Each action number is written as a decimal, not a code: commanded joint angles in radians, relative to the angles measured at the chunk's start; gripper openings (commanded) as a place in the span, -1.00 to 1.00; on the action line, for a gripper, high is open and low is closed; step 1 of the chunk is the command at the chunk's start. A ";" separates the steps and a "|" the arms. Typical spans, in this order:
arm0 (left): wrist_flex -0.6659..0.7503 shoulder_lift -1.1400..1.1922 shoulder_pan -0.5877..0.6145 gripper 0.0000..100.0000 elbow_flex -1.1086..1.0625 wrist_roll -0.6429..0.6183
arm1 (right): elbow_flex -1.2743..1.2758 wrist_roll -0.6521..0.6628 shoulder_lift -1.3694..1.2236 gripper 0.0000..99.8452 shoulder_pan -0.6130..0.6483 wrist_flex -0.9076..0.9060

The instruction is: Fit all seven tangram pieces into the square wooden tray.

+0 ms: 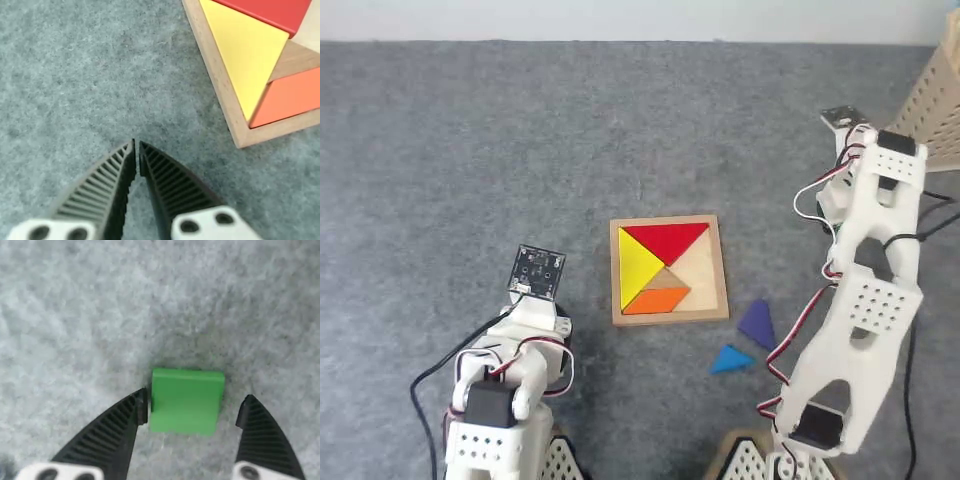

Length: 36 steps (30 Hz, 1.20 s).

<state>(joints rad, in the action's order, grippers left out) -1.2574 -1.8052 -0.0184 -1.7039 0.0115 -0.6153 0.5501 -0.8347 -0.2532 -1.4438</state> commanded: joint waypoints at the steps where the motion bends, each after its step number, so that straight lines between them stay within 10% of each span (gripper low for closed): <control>1: -0.006 -0.021 0.002 -0.98 0.019 -0.006 | -0.064 0.017 0.001 -0.42 0.021 -0.012; 10: -0.006 -0.021 0.002 -0.98 0.019 -0.006 | -0.064 0.009 0.004 -0.99 0.024 -0.048; 25: -0.006 -0.021 0.002 -0.98 0.019 -0.006 | -0.035 -0.089 0.394 -0.99 0.211 -0.346; 36: -0.006 -0.021 0.002 -0.98 0.019 -0.006 | 0.781 -0.204 0.941 -0.99 0.519 0.036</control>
<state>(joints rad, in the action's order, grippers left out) -1.2574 -1.8052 -0.0184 -1.7039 0.0115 -0.0660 0.3736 -0.1151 0.2071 -1.5528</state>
